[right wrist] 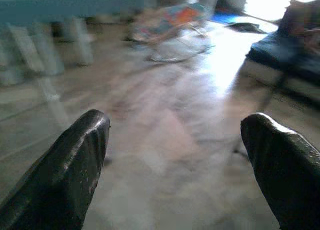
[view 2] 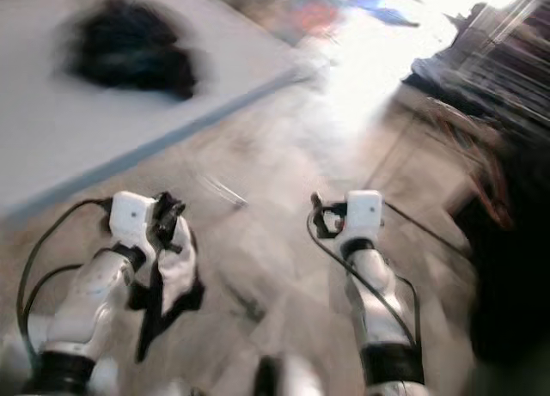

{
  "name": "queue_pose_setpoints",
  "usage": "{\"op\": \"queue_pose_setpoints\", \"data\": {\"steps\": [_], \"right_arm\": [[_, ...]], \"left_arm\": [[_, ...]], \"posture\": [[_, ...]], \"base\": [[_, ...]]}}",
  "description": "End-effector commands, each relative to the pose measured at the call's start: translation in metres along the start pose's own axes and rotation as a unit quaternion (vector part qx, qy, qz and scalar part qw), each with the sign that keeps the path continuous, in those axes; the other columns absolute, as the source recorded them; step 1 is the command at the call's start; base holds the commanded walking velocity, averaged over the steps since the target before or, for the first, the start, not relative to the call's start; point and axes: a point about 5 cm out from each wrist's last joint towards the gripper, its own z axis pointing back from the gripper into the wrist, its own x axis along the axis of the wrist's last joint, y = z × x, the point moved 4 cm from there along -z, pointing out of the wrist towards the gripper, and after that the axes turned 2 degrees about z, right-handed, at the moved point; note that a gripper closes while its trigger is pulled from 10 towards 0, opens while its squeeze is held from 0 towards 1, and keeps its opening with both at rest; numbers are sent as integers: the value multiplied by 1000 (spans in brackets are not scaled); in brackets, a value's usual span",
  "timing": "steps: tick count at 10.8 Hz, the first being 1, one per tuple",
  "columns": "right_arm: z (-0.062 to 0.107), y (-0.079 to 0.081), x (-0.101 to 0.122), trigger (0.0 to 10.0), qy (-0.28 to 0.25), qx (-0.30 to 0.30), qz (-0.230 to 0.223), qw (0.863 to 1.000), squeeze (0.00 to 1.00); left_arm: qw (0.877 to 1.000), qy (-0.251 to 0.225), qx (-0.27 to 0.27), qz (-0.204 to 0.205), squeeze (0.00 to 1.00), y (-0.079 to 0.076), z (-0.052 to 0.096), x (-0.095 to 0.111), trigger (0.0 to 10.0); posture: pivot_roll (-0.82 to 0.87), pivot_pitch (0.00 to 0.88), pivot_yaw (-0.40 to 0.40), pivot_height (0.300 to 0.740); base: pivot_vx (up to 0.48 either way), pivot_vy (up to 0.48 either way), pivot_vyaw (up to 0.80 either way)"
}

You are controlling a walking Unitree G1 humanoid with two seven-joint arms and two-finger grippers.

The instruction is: Hang hanger

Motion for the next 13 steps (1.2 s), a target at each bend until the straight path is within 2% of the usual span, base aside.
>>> {"op": "queue_pose_setpoints", "data": {"steps": [1, 5, 7, 8, 10, 13], "right_arm": [[-2, 12, 7, 10000, -13, 11, -9, 1000, 0], [-1, 13, 4, 10000, -11, 8, -12, 1000, 0], [4, 1, -3, 10000, -15, -33, -24, 999, 0], [8, -4, -7, 10000, -14, -49, -29, 998, 0], [8, -2, -8, 10000, -16, -46, -19, 999, 0], [-3, -11, 7, 10000, -34, -39, 16, 999, 0]], "left_arm": [[1000, 6, 4, -16, 0, 5, 5, -3, 10000], [1000, -6, 1, -18, 0, 0, 9, -5, 10000], [997, 26, -19, -67, 0, 3, 13, -21, 10000], [997, 42, -9, -65, 0, 13, 14, -30, 10000], [995, 64, -1, -77, 0, 17, 15, -45, 10000], [997, 40, 13, -61, 0, 22, 14, -36, 10000]], "posture": [[-28, 89, -74, 740], [-18, 73, -60, 740], [-12, 11, 8, 740], [-19, 0, 24, 740], [-20, 0, 21, 740], [-27, 0, -6, 740]], "base": [[277, 296, -800], [0, 0, -800], [0, 0, -800], [0, 0, 0], [0, 0, 0], [0, 0, 0]]}}
